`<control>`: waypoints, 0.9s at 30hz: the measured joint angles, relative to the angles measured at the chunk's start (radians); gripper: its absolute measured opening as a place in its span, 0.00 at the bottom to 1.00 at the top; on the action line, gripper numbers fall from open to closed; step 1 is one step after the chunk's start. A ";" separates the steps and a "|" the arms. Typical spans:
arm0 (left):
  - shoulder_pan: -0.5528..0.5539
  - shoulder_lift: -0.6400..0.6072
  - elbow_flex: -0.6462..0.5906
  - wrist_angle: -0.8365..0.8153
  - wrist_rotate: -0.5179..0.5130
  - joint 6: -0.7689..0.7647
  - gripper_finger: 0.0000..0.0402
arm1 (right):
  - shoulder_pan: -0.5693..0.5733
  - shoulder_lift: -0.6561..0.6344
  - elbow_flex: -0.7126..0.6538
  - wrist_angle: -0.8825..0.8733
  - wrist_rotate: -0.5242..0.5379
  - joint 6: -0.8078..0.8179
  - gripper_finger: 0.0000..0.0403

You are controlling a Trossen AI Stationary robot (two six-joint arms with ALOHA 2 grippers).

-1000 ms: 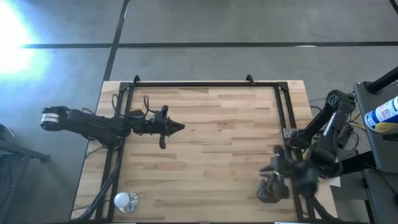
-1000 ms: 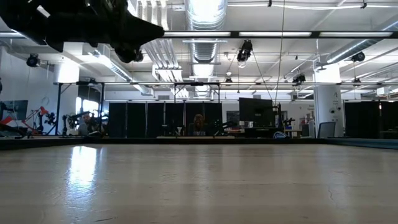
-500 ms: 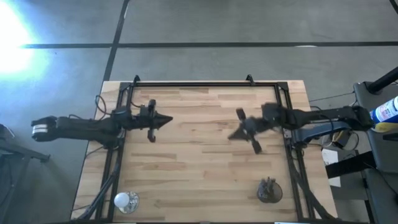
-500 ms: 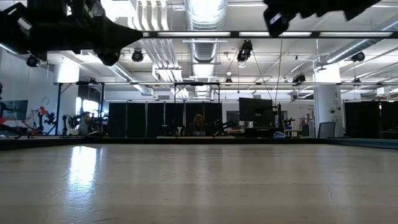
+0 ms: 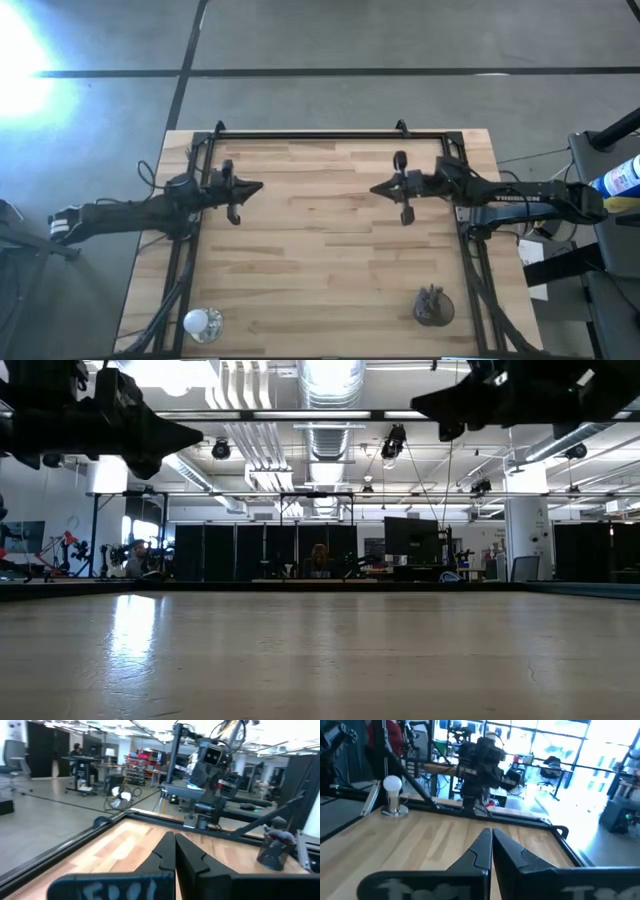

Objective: Sort items
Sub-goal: Return to Home Position

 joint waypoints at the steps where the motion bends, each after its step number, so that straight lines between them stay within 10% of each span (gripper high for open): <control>1: 0.000 -0.029 0.000 -0.033 -0.008 0.000 0.00 | 0.000 -0.021 -0.021 -0.001 0.011 0.006 0.02; 14: 0.000 -0.369 -0.006 -0.405 -0.090 0.012 0.00 | -0.013 -0.486 -0.284 -0.063 0.124 0.033 0.02; 27: -0.001 -0.461 -0.105 -0.369 -0.033 -0.037 0.00 | -0.014 -0.938 -0.431 -0.332 0.213 0.122 0.02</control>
